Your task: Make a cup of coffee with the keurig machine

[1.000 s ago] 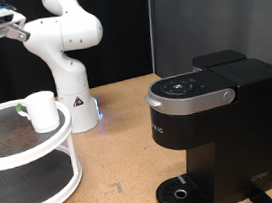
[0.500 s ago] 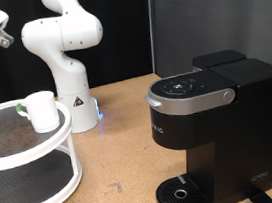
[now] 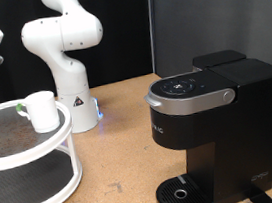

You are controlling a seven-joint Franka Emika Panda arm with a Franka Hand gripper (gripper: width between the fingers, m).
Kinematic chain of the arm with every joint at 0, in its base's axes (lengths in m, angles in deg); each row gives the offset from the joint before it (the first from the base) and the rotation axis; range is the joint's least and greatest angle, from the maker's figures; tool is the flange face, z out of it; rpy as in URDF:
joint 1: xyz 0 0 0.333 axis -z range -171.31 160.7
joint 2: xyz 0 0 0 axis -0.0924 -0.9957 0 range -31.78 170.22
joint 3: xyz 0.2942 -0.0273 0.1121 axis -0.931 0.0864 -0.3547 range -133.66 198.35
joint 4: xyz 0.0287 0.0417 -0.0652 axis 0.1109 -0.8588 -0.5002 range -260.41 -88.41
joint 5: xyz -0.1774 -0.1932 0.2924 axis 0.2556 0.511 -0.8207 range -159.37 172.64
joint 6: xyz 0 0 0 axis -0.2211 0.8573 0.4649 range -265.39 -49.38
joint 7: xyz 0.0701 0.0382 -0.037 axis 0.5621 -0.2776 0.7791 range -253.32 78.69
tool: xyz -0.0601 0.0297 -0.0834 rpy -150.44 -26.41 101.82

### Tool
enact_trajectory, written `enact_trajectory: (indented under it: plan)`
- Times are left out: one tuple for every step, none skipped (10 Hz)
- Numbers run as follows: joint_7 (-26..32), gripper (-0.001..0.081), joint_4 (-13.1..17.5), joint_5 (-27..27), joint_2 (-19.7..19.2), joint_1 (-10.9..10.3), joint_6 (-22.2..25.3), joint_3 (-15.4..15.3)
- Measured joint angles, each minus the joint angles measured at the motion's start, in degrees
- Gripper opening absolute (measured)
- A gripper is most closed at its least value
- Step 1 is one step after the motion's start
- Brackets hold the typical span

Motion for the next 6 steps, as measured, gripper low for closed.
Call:
enact_trajectory:
  plan:
    - [1.7, 0.0003, -0.5, -0.3, -1.0, -0.1, -0.9, 0.8]
    - [3.5, 0.0003, -1.0, -1.1, -1.9, -0.1, -1.9, 1.6]
    - [5.0, 0.0003, -1.5, -1.8, -2.5, -0.3, -2.6, 2.5]
    - [6.4, 0.0076, -1.9, -2.8, -3.2, -0.5, -2.8, 3.2]
    - [7.7, 0.026, -2.4, -3.6, -3.8, -0.7, -2.9, 4.0]
    - [8.6, 0.0396, -3.0, -3.8, -4.5, -0.8, -3.0, 4.5]
